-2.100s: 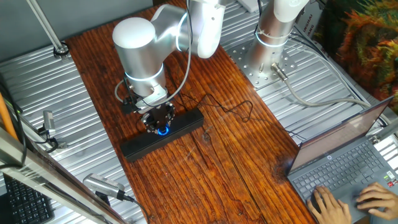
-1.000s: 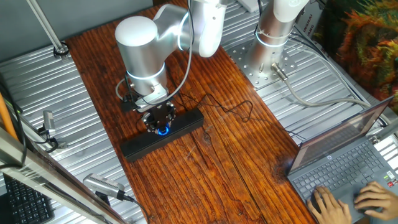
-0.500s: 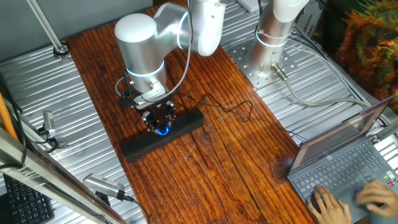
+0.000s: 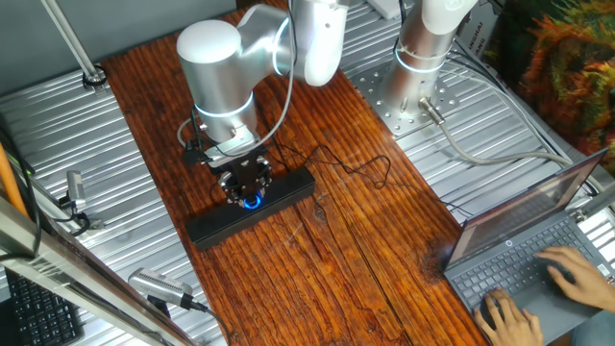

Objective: Turn the knob to increase the volume of the speaker

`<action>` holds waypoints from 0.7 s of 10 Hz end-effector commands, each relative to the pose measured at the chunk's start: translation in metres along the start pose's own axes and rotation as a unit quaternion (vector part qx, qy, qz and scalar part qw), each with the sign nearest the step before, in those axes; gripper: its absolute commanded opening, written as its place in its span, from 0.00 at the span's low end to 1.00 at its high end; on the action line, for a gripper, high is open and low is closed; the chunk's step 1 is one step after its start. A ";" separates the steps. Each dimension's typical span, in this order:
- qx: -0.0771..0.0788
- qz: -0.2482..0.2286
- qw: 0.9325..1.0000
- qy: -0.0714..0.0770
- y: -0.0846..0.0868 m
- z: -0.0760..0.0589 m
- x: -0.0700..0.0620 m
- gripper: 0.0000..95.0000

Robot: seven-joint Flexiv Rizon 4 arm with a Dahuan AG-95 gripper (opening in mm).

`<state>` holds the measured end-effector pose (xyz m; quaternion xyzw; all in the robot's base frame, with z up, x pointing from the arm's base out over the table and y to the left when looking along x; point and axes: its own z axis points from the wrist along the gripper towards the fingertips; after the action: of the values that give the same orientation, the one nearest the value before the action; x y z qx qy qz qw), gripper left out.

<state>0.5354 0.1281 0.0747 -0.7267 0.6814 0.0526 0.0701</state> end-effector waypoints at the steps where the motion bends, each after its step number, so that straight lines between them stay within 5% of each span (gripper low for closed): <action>1: 0.001 0.002 1.000 -0.001 0.000 0.000 0.000 0.40; 7: 0.003 0.009 1.000 -0.003 0.000 0.002 0.000 0.40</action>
<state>0.5349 0.1280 0.0733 -0.7202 0.6877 0.0535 0.0740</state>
